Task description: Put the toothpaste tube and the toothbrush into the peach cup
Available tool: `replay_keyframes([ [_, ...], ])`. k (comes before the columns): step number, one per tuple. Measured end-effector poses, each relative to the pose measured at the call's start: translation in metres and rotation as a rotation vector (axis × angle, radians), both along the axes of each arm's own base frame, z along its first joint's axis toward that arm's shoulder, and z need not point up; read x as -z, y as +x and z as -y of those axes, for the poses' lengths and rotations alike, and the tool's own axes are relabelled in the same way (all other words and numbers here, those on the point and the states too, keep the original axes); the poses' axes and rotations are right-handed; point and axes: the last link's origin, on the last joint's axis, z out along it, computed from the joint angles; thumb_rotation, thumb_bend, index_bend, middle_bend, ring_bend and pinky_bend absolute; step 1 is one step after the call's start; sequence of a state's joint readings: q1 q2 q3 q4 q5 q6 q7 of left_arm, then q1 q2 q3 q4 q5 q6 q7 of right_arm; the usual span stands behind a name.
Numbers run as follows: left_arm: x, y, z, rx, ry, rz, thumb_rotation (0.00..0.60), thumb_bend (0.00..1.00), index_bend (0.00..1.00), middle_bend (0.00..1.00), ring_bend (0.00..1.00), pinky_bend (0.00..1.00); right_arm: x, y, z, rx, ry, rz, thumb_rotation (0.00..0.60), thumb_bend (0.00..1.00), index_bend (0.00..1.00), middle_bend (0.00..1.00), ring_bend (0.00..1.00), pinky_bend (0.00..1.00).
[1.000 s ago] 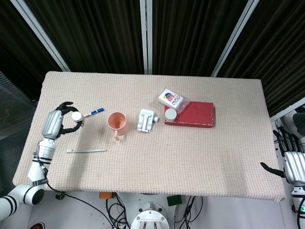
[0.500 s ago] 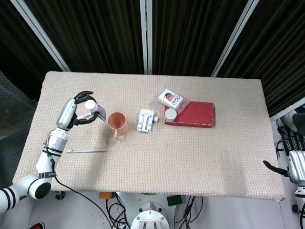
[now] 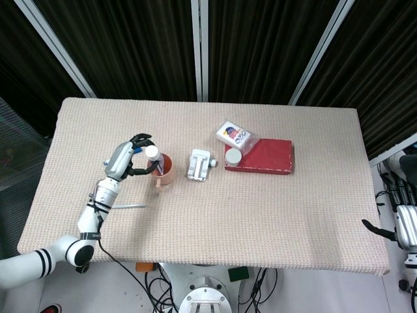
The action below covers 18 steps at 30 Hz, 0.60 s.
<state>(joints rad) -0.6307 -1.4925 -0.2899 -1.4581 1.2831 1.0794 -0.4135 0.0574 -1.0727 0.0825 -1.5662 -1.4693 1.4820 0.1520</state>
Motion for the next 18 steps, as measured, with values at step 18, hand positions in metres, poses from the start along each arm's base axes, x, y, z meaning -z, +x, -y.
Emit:
replay_keyframes([
  [18,0.027,-0.018,-0.001,-0.033,-0.033,-0.046,0.6,0.38,0.55,0.2,0.14,0.3,0.004,-0.002,0.0,0.004,0.008,0.002,0.6,0.2,0.0,0.0,0.0,0.0],
])
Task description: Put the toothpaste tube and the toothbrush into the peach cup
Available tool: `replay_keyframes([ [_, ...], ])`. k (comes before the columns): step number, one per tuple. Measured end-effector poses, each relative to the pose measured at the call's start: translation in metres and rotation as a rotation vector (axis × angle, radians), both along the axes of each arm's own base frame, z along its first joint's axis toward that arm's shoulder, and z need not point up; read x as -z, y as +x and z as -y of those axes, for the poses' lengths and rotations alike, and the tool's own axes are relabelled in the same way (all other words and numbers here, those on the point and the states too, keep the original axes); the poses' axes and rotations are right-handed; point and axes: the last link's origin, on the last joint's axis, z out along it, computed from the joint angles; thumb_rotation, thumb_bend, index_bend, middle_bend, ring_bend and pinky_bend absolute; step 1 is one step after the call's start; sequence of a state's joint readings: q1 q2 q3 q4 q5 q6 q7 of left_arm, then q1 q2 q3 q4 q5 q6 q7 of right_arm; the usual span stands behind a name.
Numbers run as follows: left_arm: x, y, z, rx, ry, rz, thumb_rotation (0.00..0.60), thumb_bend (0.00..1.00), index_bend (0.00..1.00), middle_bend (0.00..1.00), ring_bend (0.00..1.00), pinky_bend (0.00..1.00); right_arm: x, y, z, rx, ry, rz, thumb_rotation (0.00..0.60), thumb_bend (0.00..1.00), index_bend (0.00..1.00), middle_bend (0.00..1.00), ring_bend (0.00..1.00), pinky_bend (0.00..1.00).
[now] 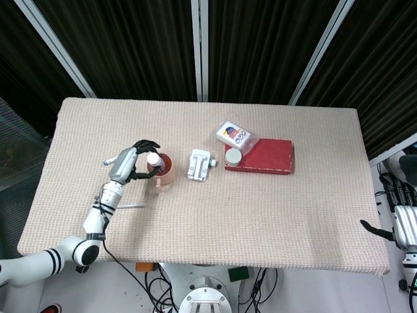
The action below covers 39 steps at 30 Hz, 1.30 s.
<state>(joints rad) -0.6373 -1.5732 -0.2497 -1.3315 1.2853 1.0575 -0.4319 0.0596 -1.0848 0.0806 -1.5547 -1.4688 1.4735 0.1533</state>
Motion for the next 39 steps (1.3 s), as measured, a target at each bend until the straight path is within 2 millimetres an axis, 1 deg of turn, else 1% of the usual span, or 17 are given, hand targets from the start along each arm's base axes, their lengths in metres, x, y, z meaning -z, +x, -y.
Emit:
replay_keyframes([
  [6,0.004,-0.006,-0.001,-0.014,-0.008,-0.017,0.6,0.38,0.55,0.16,0.11,0.28,0.0,0.0,0.0,0.0,-0.002,0.002,0.6,0.21,0.0,0.0,0.0,0.0],
  [14,0.007,-0.014,-0.004,-0.041,-0.023,-0.029,0.6,0.37,0.55,0.14,0.09,0.22,0.0,0.0,0.0,0.003,0.0,0.002,0.6,0.21,0.0,0.0,0.0,0.0],
  [17,0.008,-0.015,-0.003,-0.043,-0.032,-0.03,0.6,0.37,0.54,0.14,0.09,0.21,0.001,0.0,0.0,0.003,0.002,0.002,0.6,0.21,0.0,0.0,0.0,0.0],
  [23,0.01,-0.018,-0.004,-0.048,-0.064,-0.028,0.6,0.35,0.5,0.14,0.09,0.21,0.0,0.002,0.002,-0.001,0.006,-0.004,0.6,0.21,0.0,0.0,0.0,0.0],
  [32,0.012,-0.02,-0.004,-0.046,-0.079,-0.025,0.6,0.33,0.34,0.13,0.09,0.21,0.0,0.001,0.003,-0.005,-0.004,-0.001,0.6,0.22,0.0,0.0,0.0,0.0],
  [39,0.01,-0.019,-0.004,-0.037,-0.08,-0.008,0.6,0.33,0.28,0.13,0.08,0.21,0.0,0.001,0.003,-0.004,-0.005,0.003,0.6,0.22,0.0,0.0,0.0,0.0],
])
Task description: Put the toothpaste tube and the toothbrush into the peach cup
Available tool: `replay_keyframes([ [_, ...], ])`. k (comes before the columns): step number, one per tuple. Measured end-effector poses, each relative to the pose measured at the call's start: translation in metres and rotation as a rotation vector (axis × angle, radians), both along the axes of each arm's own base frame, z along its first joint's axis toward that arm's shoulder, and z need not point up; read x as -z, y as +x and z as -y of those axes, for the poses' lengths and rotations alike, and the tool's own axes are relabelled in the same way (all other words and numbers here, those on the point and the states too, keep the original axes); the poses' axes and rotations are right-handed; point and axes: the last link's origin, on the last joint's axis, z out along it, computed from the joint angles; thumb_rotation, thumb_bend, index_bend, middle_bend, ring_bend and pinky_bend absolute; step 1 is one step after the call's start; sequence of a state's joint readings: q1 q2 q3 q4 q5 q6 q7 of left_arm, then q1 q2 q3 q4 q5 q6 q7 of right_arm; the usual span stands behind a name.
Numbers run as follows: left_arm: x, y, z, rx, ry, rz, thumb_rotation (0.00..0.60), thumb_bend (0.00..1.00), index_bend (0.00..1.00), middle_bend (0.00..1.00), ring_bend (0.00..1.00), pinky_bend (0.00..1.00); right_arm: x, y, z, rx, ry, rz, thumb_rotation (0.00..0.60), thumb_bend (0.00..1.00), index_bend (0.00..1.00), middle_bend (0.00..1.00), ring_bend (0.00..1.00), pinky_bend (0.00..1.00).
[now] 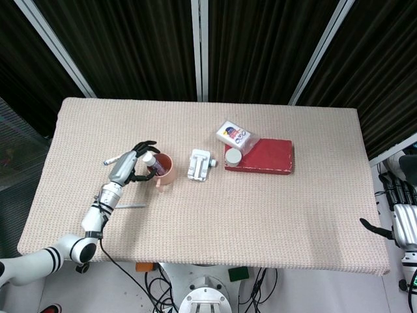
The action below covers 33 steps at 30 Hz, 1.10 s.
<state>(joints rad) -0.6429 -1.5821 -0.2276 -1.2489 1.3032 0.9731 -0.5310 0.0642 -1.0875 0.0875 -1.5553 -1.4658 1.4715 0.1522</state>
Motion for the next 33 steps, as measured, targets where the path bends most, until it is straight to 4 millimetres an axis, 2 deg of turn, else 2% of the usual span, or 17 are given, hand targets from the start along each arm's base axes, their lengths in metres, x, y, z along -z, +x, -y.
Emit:
replay_keyframes([
  [5,-0.006,0.001,0.0,0.009,0.018,0.018,0.6,0.32,0.22,0.13,0.08,0.21,-0.001,-0.001,-0.001,0.003,-0.004,0.003,0.6,0.22,0.0,0.0,0.0,0.0],
  [9,-0.023,0.0,-0.001,0.016,0.082,0.029,0.6,0.31,0.2,0.12,0.08,0.21,-0.002,-0.001,-0.001,0.002,-0.011,0.006,0.6,0.22,0.0,0.0,0.0,0.0],
  [12,-0.046,-0.005,0.0,0.015,0.162,0.024,0.6,0.3,0.19,0.12,0.08,0.21,-0.003,-0.001,-0.001,-0.001,-0.016,0.008,0.6,0.23,0.0,0.0,0.0,0.0],
  [15,-0.076,-0.018,0.006,0.002,0.249,-0.021,0.6,0.3,0.19,0.12,0.08,0.21,-0.005,-0.002,-0.002,-0.003,-0.022,0.011,0.6,0.23,0.0,0.0,0.0,0.0],
  [17,-0.095,-0.03,0.014,-0.01,0.304,-0.08,0.6,0.3,0.21,0.12,0.08,0.22,-0.005,-0.002,-0.002,-0.003,-0.025,0.012,0.6,0.23,0.0,0.0,0.0,0.0],
  [20,-0.111,-0.049,0.031,-0.031,0.317,-0.197,0.6,0.3,0.24,0.12,0.08,0.21,-0.006,-0.001,-0.002,-0.006,-0.031,0.012,0.6,0.23,0.0,0.0,0.0,0.0],
  [23,-0.113,-0.065,0.051,-0.054,0.245,-0.334,0.6,0.3,0.24,0.1,0.07,0.21,-0.007,0.0,-0.001,-0.012,-0.042,0.005,0.6,0.23,0.0,0.0,0.0,0.0],
  [26,-0.105,-0.075,0.072,-0.067,0.146,-0.462,0.6,0.3,0.24,0.09,0.07,0.21,-0.008,0.005,-0.001,-0.024,-0.052,0.006,0.6,0.23,0.0,0.0,0.0,0.0],
  [33,-0.074,-0.076,0.114,-0.04,0.022,-0.609,0.6,0.3,0.24,0.09,0.07,0.21,-0.009,0.012,-0.001,-0.042,-0.052,0.006,0.6,0.23,0.0,0.0,0.0,0.0],
])
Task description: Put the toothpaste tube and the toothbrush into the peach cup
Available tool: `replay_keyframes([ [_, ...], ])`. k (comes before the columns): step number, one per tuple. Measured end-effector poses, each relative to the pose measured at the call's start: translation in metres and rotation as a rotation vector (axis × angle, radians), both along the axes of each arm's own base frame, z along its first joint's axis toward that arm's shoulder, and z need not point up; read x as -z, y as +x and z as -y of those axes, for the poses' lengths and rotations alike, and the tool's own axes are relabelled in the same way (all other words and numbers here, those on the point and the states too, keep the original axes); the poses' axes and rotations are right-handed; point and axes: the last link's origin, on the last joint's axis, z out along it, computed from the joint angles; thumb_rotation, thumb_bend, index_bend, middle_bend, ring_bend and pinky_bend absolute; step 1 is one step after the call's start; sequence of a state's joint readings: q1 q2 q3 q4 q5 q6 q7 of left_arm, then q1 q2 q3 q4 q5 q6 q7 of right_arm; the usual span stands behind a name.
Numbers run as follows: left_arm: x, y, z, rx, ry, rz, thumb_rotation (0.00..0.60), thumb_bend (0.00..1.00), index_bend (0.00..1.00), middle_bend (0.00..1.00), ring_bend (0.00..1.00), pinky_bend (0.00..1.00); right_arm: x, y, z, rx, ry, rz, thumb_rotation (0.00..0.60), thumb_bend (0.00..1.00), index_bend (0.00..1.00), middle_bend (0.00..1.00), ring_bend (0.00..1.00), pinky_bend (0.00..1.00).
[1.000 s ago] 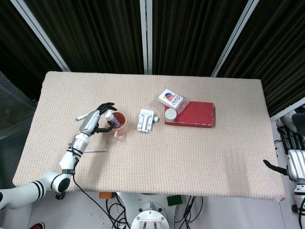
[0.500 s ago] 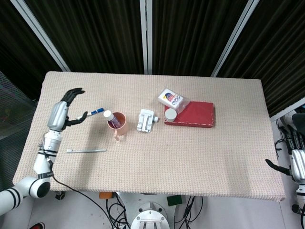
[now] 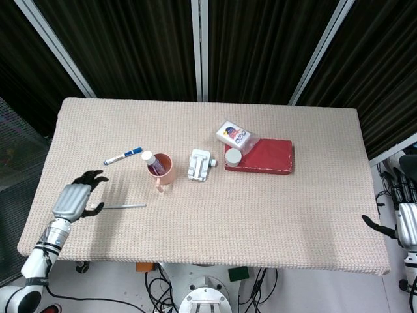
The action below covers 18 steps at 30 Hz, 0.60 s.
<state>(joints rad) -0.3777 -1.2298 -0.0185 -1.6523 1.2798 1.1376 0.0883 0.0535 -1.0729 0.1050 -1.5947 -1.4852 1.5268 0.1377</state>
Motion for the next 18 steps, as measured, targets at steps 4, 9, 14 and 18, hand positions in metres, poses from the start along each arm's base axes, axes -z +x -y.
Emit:
replay_keyframes([
  [4,0.022,0.007,0.006,0.023,-0.01,0.004,0.6,0.3,0.26,0.11,0.07,0.21,0.001,0.002,-0.001,-0.005,0.009,-0.003,0.6,0.23,0.0,0.0,0.0,0.0],
  [9,0.046,0.015,0.002,0.053,-0.01,-0.008,0.6,0.3,0.28,0.12,0.07,0.21,0.0,0.0,-0.001,0.003,0.01,-0.002,0.6,0.23,0.0,0.0,0.0,0.0],
  [14,0.063,0.026,-0.003,0.074,-0.039,-0.03,0.6,0.3,0.32,0.12,0.07,0.21,0.001,-0.002,0.0,0.01,0.013,-0.003,0.6,0.23,0.0,0.0,0.0,0.0],
  [18,0.074,0.034,-0.007,0.085,-0.063,-0.026,0.6,0.3,0.33,0.12,0.07,0.21,0.002,-0.003,0.0,0.015,0.016,-0.006,0.6,0.23,0.0,0.0,0.0,0.0],
])
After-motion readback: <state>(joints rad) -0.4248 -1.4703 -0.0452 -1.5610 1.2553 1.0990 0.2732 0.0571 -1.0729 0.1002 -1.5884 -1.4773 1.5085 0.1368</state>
